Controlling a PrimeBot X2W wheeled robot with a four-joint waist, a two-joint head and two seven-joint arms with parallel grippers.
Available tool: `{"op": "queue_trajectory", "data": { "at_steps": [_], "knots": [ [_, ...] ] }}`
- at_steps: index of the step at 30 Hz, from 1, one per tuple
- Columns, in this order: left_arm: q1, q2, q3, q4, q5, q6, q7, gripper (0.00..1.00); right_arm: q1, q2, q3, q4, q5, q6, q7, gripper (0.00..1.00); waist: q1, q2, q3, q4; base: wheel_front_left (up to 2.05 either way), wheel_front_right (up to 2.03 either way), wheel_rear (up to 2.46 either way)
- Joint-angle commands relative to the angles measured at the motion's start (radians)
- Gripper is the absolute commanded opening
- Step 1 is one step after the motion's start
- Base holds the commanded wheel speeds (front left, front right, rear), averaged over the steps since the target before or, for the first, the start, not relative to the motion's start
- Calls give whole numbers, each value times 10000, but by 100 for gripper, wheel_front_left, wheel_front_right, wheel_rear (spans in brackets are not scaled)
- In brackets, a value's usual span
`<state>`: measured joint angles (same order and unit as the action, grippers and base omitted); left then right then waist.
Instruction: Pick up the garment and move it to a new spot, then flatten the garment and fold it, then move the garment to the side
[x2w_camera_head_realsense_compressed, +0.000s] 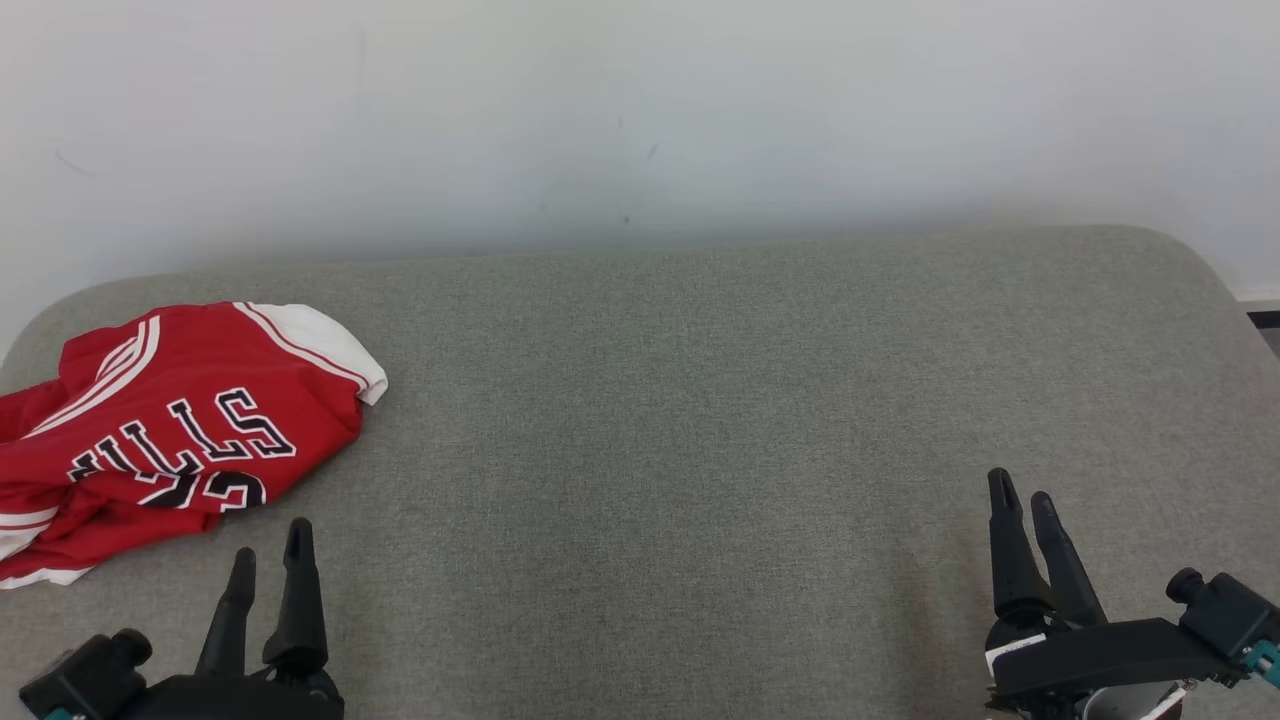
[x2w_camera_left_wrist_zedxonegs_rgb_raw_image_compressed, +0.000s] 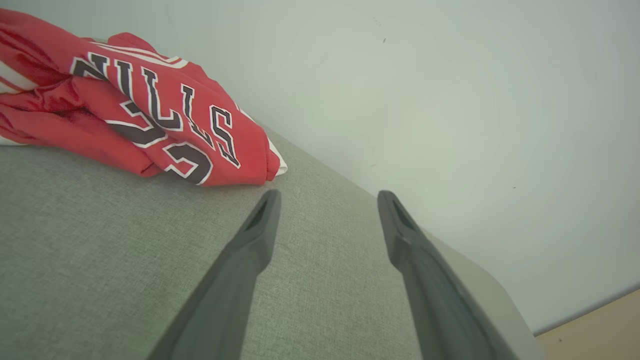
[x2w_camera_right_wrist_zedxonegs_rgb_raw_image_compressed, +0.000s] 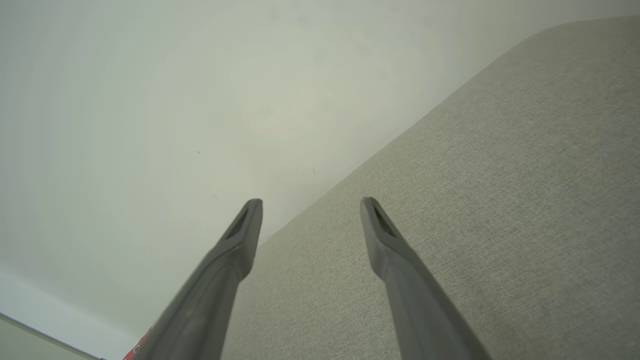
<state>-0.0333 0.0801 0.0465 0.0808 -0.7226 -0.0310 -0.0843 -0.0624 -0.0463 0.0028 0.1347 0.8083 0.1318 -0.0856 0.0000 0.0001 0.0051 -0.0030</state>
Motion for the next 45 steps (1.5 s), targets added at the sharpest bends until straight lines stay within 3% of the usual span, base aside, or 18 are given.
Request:
{"op": "queue_trajectory", "data": {
  "at_steps": [1,19,45],
  "knots": [
    [-13,143,-41,-191,441,98,-138,100,-72,-42,74,-174,-536,-8,-119,100,0,-1,5,2,0,0,0],
    [206,441,-335,-447,2405,469,-685,100,17,-48,438,-135,-2820,-12,-663,100,0,-1,14,39,0,0,0],
    [498,536,-334,-965,4664,616,-1266,100,139,-54,707,-361,-5130,-16,-1253,100,0,-1,32,64,0,0,0]
  ]
}}
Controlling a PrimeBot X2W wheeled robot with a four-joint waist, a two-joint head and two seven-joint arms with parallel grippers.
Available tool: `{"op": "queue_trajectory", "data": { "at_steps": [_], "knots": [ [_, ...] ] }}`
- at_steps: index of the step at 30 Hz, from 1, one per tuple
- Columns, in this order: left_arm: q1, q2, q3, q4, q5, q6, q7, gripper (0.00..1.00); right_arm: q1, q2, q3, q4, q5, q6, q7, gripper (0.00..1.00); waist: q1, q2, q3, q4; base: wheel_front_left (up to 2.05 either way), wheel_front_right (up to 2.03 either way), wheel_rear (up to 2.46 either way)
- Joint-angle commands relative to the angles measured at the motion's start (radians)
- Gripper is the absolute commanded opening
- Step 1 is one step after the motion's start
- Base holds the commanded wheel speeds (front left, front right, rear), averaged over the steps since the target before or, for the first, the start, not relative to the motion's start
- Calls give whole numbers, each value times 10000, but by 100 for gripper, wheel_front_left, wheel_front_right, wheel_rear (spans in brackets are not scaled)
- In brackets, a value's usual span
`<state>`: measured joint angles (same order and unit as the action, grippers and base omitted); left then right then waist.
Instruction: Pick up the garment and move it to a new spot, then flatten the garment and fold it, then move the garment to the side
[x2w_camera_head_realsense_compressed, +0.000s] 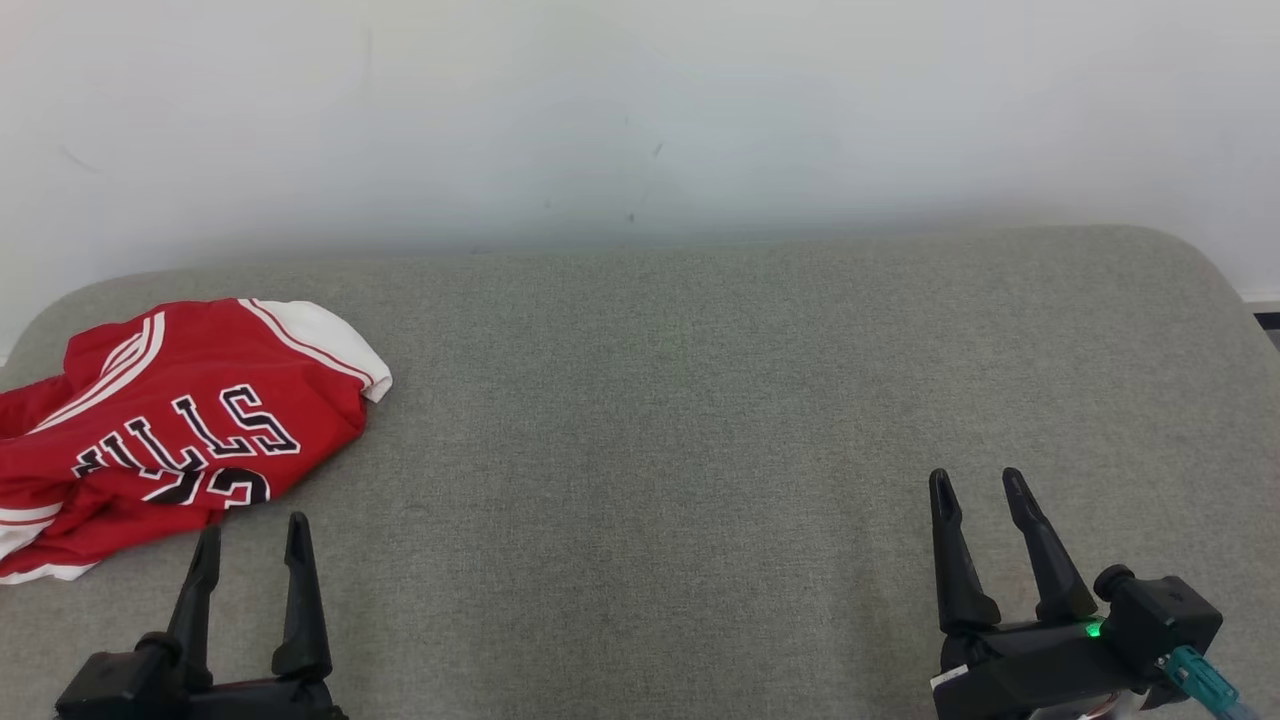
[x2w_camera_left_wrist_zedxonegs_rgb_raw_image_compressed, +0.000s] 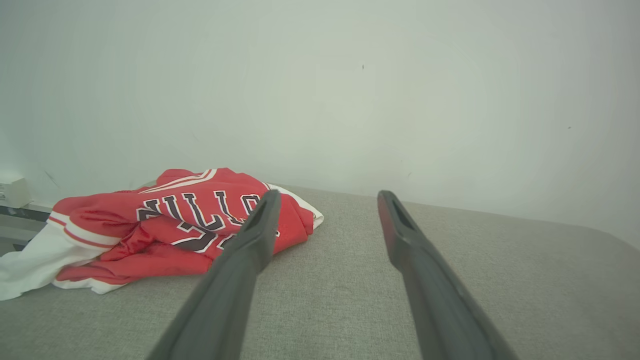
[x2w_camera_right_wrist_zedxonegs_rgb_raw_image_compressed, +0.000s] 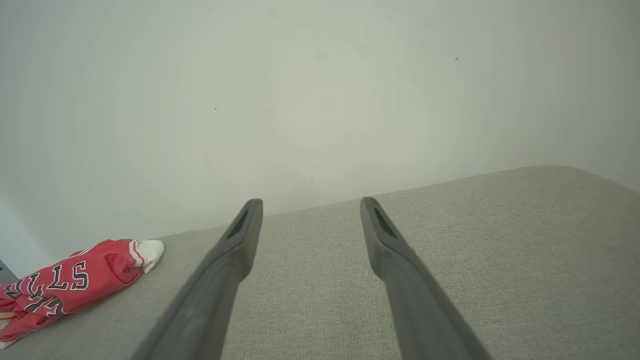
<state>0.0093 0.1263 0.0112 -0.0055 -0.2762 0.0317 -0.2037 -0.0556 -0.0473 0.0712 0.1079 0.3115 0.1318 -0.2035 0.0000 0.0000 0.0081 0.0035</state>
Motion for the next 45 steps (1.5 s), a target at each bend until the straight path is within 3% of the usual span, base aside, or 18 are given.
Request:
{"op": "queue_trajectory", "data": {
  "at_steps": [1,27,45],
  "knots": [
    [92,68,25,-104,264,-38,-102,100,77,-43,26,-97,-230,-16,-101,100,0,0,6,-3,0,0,0],
    [557,-193,464,22,1269,-895,-559,100,308,-44,88,212,-1227,-20,-531,100,0,0,-91,65,0,0,0],
    [408,-239,593,394,1407,-810,-613,100,363,-42,-158,-288,-423,-21,399,100,0,0,-61,5,0,0,0]
  ]
}}
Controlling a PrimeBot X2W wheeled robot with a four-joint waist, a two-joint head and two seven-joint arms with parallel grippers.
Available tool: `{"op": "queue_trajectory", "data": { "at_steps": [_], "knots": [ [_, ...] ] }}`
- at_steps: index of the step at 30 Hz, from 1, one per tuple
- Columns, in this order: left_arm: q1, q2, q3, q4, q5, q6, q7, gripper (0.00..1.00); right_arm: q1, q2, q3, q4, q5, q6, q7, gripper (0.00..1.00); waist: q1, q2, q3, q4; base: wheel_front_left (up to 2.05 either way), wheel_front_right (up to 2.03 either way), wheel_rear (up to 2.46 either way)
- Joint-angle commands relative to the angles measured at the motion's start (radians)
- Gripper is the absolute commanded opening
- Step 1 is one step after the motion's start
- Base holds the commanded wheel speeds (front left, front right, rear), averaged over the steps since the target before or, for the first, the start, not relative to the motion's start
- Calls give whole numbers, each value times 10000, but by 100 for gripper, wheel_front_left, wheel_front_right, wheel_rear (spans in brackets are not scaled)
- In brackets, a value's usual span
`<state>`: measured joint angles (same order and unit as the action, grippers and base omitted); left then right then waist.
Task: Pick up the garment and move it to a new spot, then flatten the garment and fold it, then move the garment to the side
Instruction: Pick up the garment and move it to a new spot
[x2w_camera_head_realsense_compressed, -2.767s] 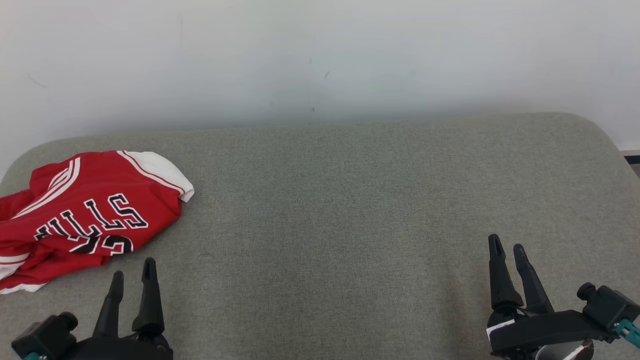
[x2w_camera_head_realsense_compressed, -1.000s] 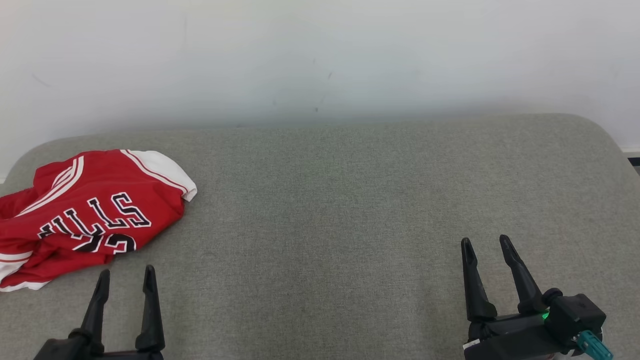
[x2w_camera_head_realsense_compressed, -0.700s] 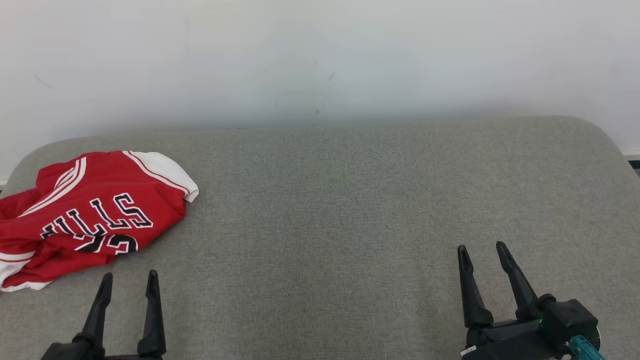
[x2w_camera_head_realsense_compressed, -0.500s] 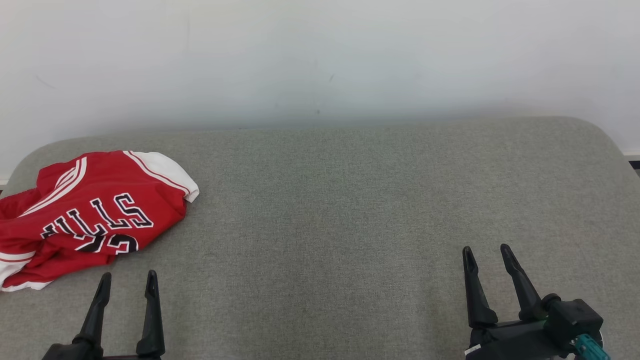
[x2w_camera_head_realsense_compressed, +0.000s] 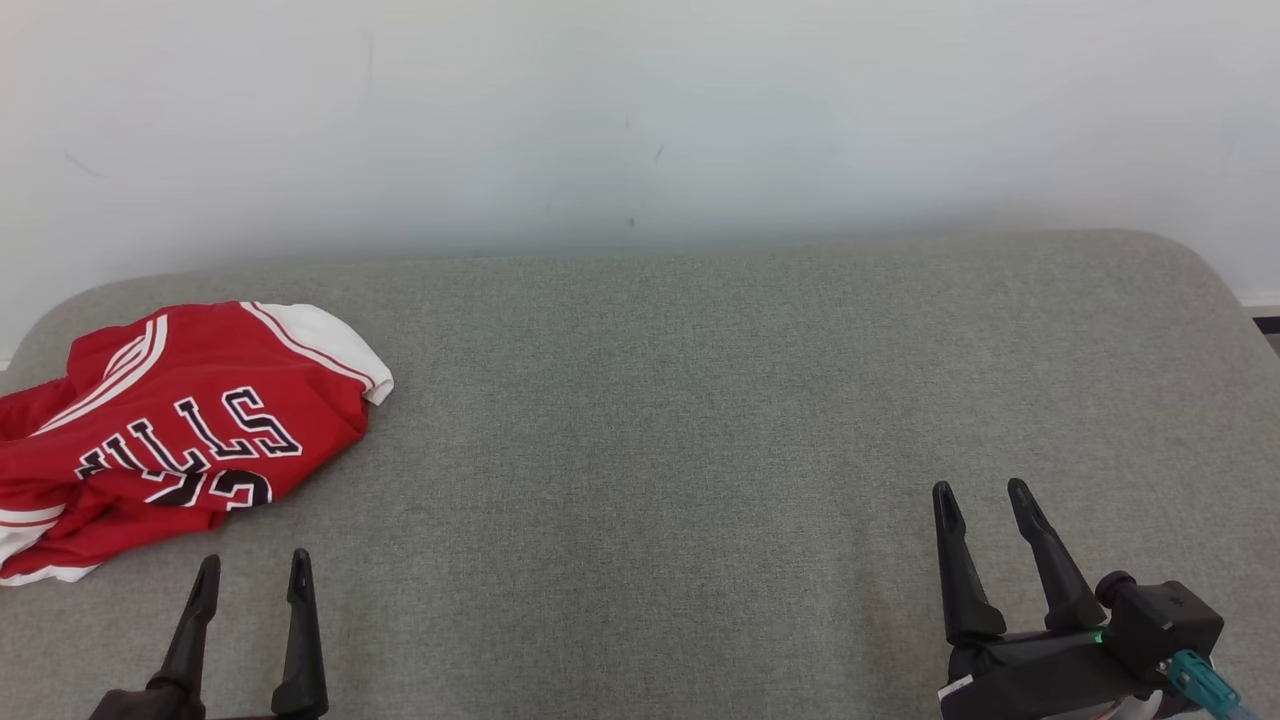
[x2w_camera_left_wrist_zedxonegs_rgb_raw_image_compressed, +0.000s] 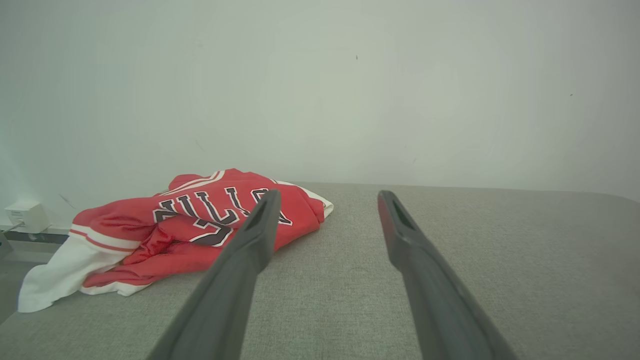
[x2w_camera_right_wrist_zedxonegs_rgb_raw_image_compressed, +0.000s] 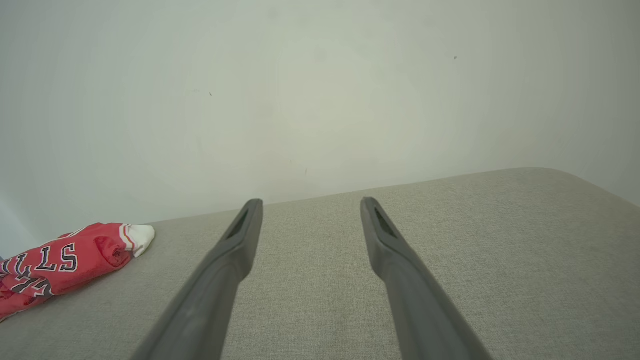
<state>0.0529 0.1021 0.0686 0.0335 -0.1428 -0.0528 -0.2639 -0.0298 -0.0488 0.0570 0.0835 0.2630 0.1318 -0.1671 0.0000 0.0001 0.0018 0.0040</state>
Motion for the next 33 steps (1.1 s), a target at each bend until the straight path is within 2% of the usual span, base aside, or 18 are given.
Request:
{"op": "queue_trajectory", "data": {
  "at_steps": [1,11,18,33],
  "knots": [
    [-44,2,8,10,78,54,-12,100,117,-27,-28,-72,69,-21,56,100,0,-1,6,1,0,0,0],
    [-123,49,-76,185,-22,119,-3,100,191,-27,-78,-67,139,-21,85,100,0,-1,8,112,0,0,0],
    [-119,169,-2,197,-21,228,1,100,270,-25,48,14,181,-21,74,100,0,-1,75,581,0,0,0],
    [-128,176,23,530,-23,473,-7,100,146,-24,102,189,-143,-21,144,100,0,-1,340,2918,0,0,0]
  ]
}}
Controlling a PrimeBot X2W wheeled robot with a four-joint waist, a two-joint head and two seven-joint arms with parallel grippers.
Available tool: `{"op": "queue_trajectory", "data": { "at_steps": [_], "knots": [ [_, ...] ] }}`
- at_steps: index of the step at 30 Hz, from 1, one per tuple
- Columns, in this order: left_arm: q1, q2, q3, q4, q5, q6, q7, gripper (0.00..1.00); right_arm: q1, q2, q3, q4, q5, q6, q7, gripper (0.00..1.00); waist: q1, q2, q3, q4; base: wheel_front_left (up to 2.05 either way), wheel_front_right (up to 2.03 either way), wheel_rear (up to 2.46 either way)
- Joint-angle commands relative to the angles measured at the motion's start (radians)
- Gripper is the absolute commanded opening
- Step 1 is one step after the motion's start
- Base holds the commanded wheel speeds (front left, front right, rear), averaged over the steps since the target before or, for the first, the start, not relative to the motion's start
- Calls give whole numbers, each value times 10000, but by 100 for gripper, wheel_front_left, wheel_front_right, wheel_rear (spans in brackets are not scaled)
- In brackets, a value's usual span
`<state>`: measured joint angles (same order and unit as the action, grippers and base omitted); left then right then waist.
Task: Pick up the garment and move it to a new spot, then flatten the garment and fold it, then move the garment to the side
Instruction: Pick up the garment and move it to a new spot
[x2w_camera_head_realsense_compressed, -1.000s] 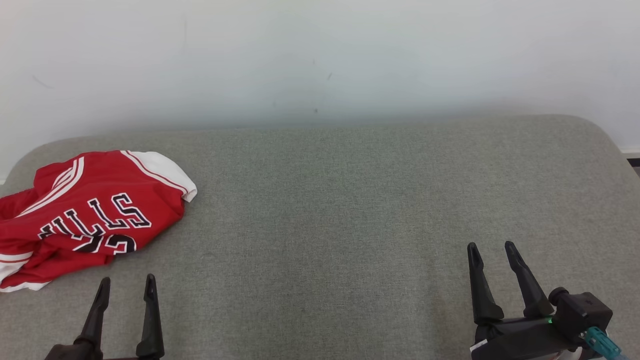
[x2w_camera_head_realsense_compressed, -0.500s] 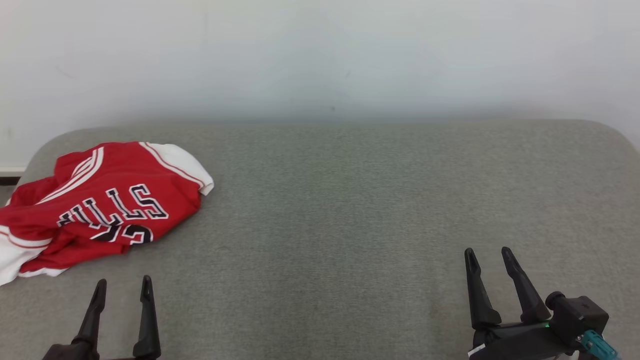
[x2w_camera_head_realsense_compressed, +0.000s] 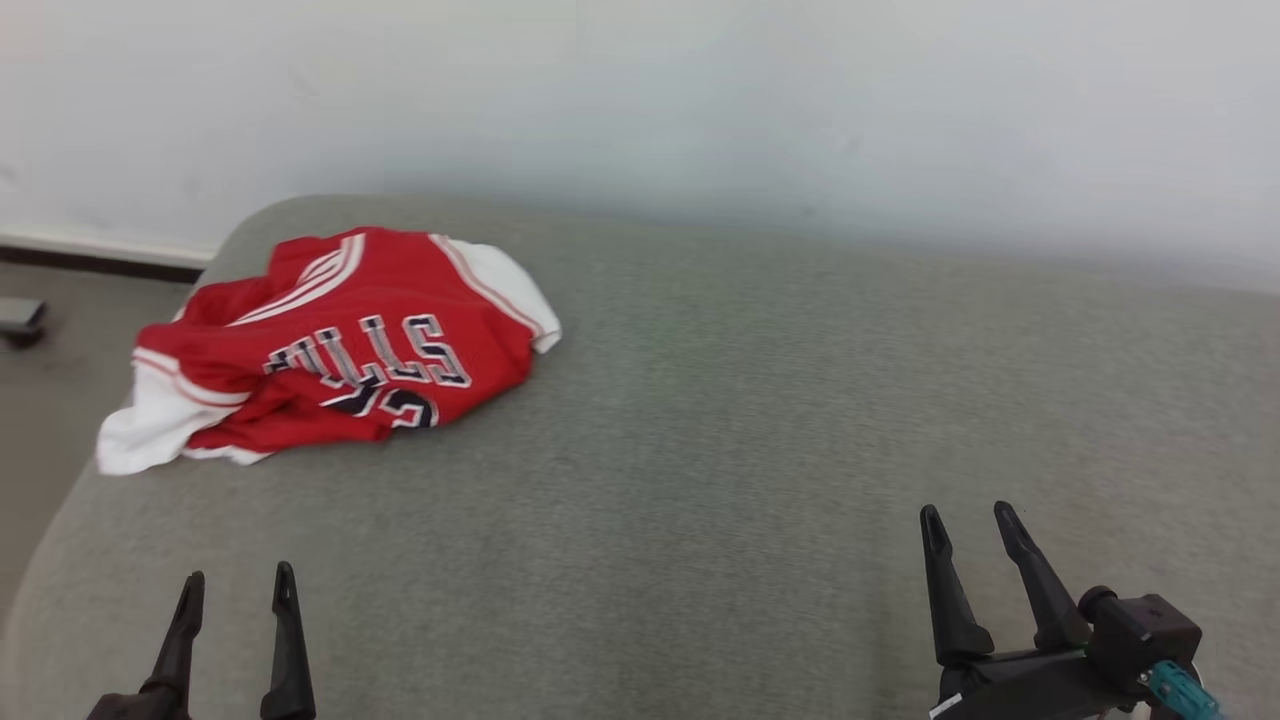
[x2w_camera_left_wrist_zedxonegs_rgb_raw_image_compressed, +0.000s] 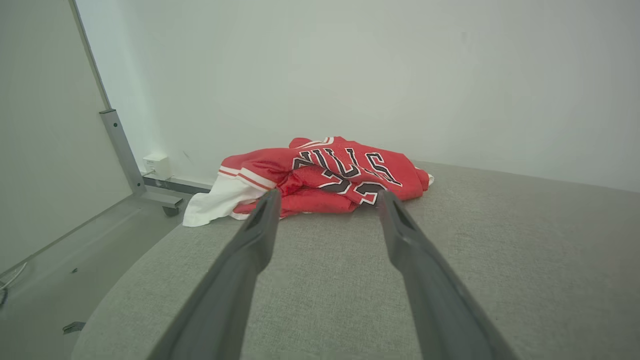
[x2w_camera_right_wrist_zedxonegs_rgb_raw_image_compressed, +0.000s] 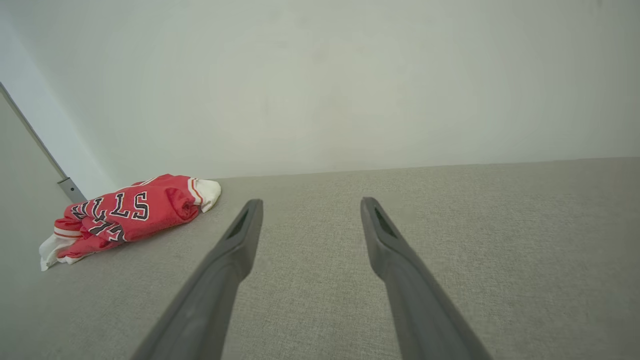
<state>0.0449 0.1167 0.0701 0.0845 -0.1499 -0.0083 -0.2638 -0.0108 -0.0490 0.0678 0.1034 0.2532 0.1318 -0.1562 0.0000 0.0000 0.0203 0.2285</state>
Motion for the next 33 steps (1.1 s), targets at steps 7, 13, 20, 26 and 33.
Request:
{"op": "queue_trajectory", "data": {
  "at_steps": [7,13,20,26,33],
  "knots": [
    [-98,-34,34,43,66,69,-11,100,-70,-23,63,55,-159,-21,110,100,0,0,214,1736,0,0,0],
    [31,-43,170,-11,82,141,-10,100,-63,-23,247,69,-158,-21,127,100,0,0,224,2408,0,0,0],
    [130,-53,286,-44,48,131,-12,100,-130,-23,297,100,-182,-21,155,100,0,0,265,2883,0,0,0],
    [201,-97,412,-117,2,132,-13,100,-223,-25,401,154,-189,-21,147,100,0,0,313,2910,0,0,0],
    [-304,-168,514,11,-246,-39,-13,100,-336,-25,299,86,-309,-21,198,100,0,0,560,2635,0,0,0]
  ]
}}
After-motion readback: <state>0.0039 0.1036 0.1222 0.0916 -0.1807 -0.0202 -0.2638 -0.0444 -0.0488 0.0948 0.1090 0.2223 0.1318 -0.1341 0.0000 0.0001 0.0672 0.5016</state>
